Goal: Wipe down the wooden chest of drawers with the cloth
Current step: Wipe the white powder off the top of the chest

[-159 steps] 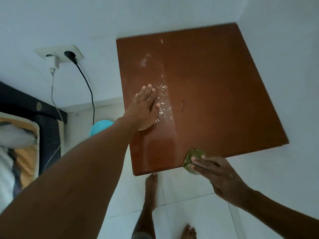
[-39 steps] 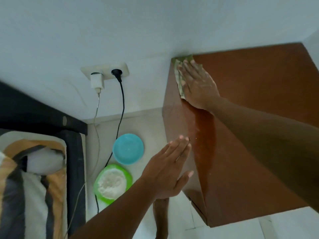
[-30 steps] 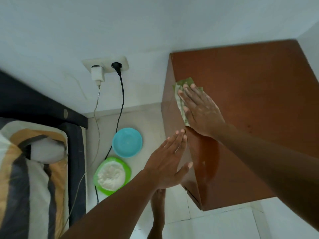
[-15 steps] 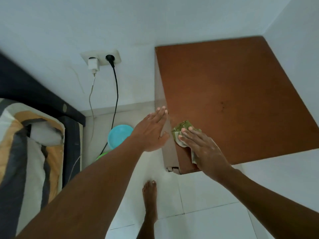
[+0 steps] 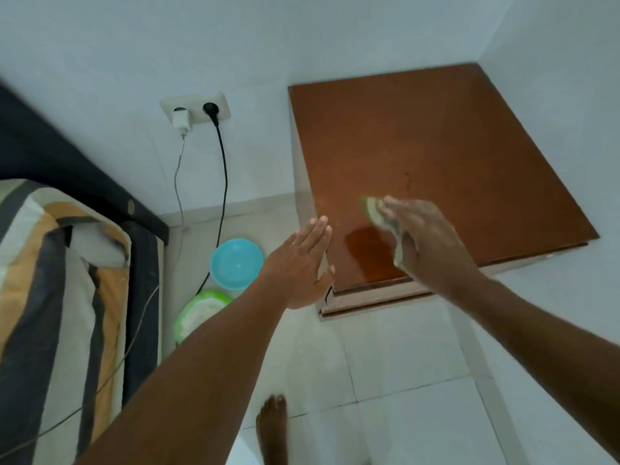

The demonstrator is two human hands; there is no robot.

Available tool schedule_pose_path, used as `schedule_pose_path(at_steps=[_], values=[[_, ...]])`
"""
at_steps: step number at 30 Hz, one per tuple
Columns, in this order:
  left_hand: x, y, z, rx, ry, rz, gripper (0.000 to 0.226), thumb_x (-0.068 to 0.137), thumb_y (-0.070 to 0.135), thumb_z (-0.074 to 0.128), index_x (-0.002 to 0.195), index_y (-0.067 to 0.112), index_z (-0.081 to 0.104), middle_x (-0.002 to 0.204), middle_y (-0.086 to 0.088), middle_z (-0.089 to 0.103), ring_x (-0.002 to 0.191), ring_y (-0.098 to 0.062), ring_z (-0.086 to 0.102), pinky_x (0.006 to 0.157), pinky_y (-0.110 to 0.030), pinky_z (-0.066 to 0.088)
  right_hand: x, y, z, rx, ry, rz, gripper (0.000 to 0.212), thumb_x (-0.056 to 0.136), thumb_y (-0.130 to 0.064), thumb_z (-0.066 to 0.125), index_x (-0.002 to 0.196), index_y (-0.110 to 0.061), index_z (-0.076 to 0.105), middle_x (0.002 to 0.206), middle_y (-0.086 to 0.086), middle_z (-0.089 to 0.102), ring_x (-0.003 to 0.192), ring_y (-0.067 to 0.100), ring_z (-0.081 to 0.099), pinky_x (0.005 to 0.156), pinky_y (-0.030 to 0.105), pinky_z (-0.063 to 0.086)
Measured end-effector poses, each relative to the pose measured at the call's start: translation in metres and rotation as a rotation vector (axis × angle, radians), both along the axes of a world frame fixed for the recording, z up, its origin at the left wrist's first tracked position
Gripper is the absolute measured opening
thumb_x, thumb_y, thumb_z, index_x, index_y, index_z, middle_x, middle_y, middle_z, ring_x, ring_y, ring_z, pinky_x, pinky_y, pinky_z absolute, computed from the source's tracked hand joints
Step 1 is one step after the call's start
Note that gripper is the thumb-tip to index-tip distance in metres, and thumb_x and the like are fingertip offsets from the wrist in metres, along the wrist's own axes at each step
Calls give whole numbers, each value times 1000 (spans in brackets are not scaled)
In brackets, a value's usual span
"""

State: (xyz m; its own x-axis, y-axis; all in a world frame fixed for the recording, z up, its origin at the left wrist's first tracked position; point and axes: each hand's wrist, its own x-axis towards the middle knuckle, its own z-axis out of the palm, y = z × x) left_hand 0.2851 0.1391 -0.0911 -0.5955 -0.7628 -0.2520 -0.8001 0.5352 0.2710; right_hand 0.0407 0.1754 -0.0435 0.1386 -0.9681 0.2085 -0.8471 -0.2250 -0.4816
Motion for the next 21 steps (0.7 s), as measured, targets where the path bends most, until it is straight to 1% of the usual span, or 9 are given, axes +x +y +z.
schedule_pose_path(at_steps=[2, 4, 5, 7, 10, 13, 16, 19, 21], values=[[0, -2, -3, 14, 6, -1, 76, 100, 53, 19, 162, 13, -1, 170, -4, -8, 156, -18, -8, 127, -40, 9, 8, -37, -17, 105, 63, -86, 59, 90, 9, 56, 144, -15, 51, 148, 2, 52, 139, 24, 42, 118, 47, 36], [1, -6, -3, 15, 8, -10, 75, 101, 53, 20, 162, 12, 1, 170, -4, -7, 157, -17, -7, 127, -39, 9, 20, -52, -43, 190, 151, -63, 62, 90, 3, 55, 148, -18, 46, 154, 1, 46, 144, 24, 35, 121, 44, 29], [1, -7, -2, 17, 12, -15, 75, 102, 53, 21, 162, 12, 3, 170, -4, -6, 157, -18, -6, 127, -39, 9, 25, -49, -56, 173, 204, -23, 61, 89, 2, 55, 147, -16, 48, 152, 3, 48, 142, 27, 37, 121, 42, 30], [1, -10, -2, 32, 25, -21, 76, 101, 55, 20, 162, 11, 5, 171, -4, -5, 157, -17, -5, 127, -37, 8, 34, -22, -73, 98, 242, 33, 54, 88, 3, 56, 140, -8, 55, 144, 9, 56, 131, 32, 48, 113, 42, 40], [5, -10, -2, 47, 29, -41, 79, 98, 58, 14, 162, 12, 5, 171, -4, -5, 157, -17, -4, 127, -38, 9, 41, 37, -70, 64, 211, 82, 57, 83, 10, 59, 137, -6, 58, 141, 8, 58, 119, 31, 54, 101, 44, 49], [6, -11, -3, 45, 41, -41, 76, 102, 56, 18, 162, 12, 3, 170, -4, -7, 157, -17, -5, 127, -38, 9, 35, 81, -56, 119, 167, 151, 62, 75, 19, 63, 131, -7, 63, 133, 6, 63, 110, 26, 57, 93, 39, 55], [6, -10, -7, 42, 70, -27, 75, 102, 56, 18, 162, 13, 4, 171, -3, -7, 157, -17, -5, 127, -39, 11, 25, 77, -32, 101, 77, 140, 58, 76, 22, 65, 126, -6, 65, 122, 8, 68, 102, 25, 59, 87, 38, 58], [7, -8, -12, 39, 95, -28, 75, 102, 57, 18, 161, 15, 0, 170, -1, -10, 156, -15, -6, 127, -38, 11, 24, 9, -19, -37, 3, -29, 51, 85, 17, 60, 130, -8, 61, 126, 8, 66, 111, 29, 58, 100, 42, 51], [7, -7, -13, 47, 99, -23, 74, 104, 56, 21, 161, 16, -4, 170, 0, -13, 156, -14, -9, 127, -36, 7, 35, -53, -20, 18, 77, -124, 59, 88, 14, 55, 138, -17, 56, 139, 0, 59, 129, 24, 50, 115, 41, 40]])
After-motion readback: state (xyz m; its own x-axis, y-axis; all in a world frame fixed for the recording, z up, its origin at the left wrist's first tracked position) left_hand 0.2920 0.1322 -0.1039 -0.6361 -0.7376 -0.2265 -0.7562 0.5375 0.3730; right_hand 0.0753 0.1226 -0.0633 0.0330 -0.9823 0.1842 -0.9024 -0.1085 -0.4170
